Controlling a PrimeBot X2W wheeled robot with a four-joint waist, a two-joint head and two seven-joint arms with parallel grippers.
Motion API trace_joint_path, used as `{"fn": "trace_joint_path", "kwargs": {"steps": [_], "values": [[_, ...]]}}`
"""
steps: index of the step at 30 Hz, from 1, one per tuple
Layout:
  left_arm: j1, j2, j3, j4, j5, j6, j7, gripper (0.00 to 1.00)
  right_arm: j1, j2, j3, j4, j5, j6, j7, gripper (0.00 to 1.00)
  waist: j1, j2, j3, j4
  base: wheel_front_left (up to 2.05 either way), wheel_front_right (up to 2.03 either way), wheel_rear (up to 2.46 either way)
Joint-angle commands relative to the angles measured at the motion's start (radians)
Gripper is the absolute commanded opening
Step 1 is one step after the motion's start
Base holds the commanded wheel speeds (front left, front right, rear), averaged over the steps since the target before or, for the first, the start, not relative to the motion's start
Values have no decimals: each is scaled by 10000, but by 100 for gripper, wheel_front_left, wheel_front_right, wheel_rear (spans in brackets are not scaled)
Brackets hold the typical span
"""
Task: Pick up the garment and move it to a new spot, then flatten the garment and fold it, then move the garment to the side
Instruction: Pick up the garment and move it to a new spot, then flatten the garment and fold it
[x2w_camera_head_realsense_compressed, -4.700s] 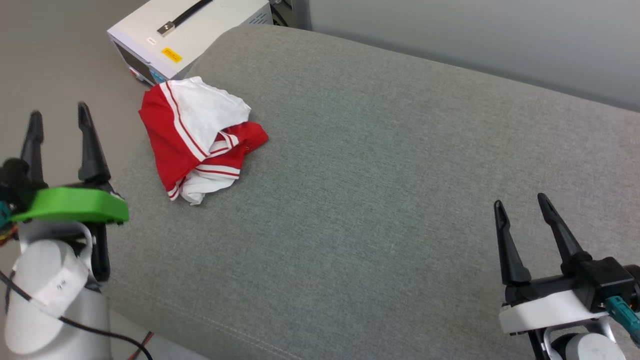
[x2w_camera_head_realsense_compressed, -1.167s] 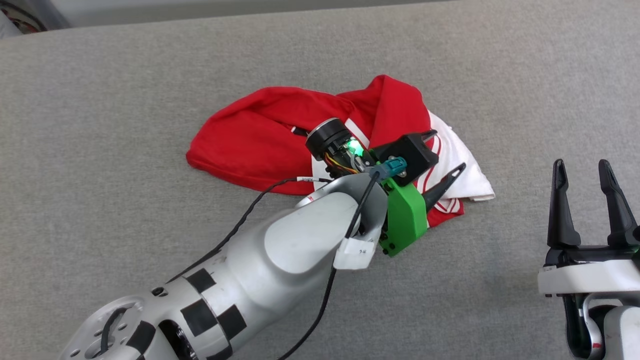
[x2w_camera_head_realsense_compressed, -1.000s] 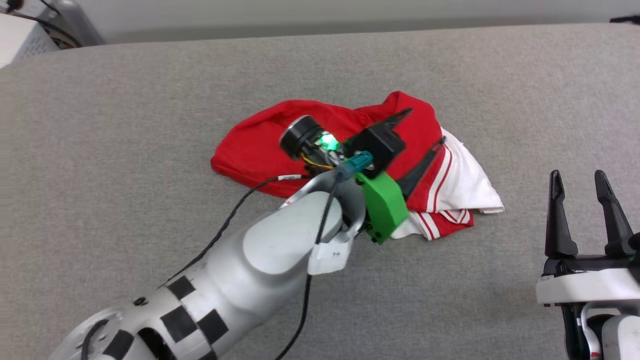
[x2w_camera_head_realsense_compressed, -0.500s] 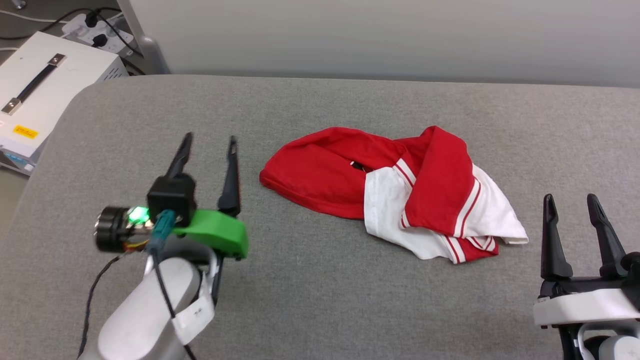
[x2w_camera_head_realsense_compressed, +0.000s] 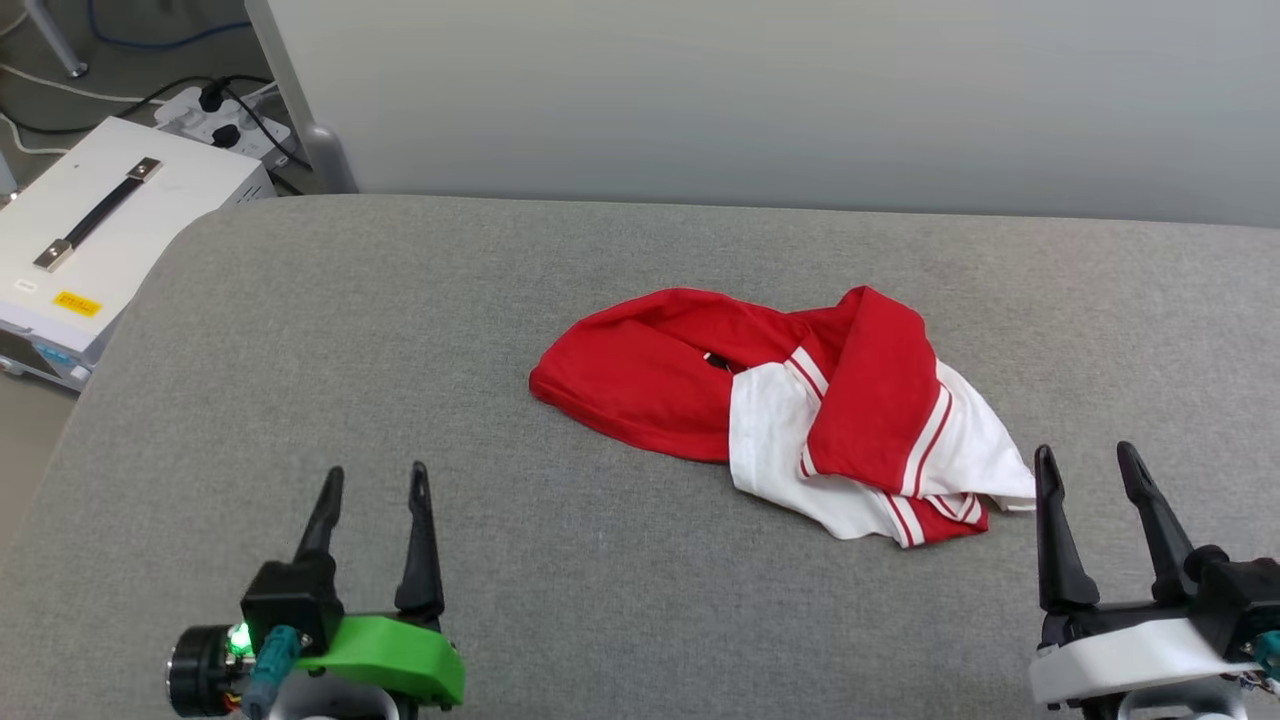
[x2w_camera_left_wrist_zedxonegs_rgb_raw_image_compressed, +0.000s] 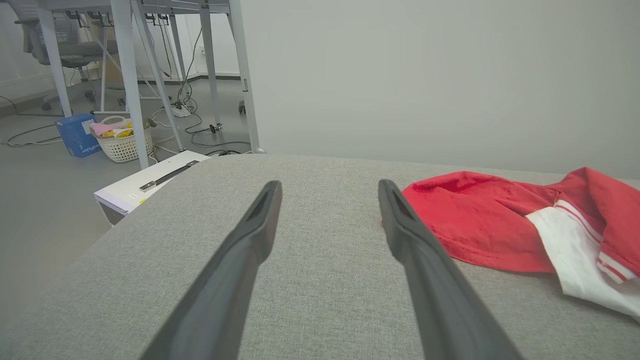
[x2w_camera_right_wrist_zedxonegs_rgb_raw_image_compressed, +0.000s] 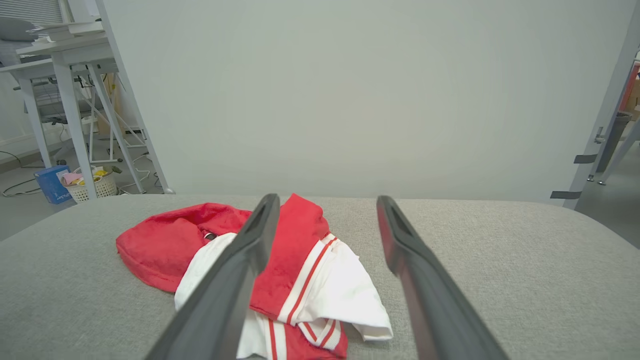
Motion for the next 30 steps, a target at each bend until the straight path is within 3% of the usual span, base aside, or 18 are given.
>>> {"fn": "trace_joint_path", "kwargs": {"steps": [1, 8, 22, 25, 30], "values": [[237, -180, 85, 131, 248, -226, -58, 100, 204, -11, 74, 68, -104, 37, -47, 100, 1, 0, -98, -70, 0, 0, 0], [519, -814, 638, 689, 976, -1042, -58, 100, 557, -11, 242, 237, -158, 37, -47, 100, 1, 0, -272, -225, 0, 0, 0], [570, -1414, 1590, 1055, 1852, -1899, -58, 100, 624, -10, 287, 382, -37, 37, -47, 100, 1, 0, -364, -458, 0, 0, 0], [-374, -1269, 1379, 944, 2427, -2361, -59, 100, 429, -10, 256, 306, -49, 37, -47, 100, 1, 0, -172, -505, 0, 0, 0], [-2213, -1167, 807, 1033, 2442, -2986, -59, 100, 87, -10, 288, 224, -64, 37, -48, 100, 1, 0, 233, -679, 0, 0, 0]]}}
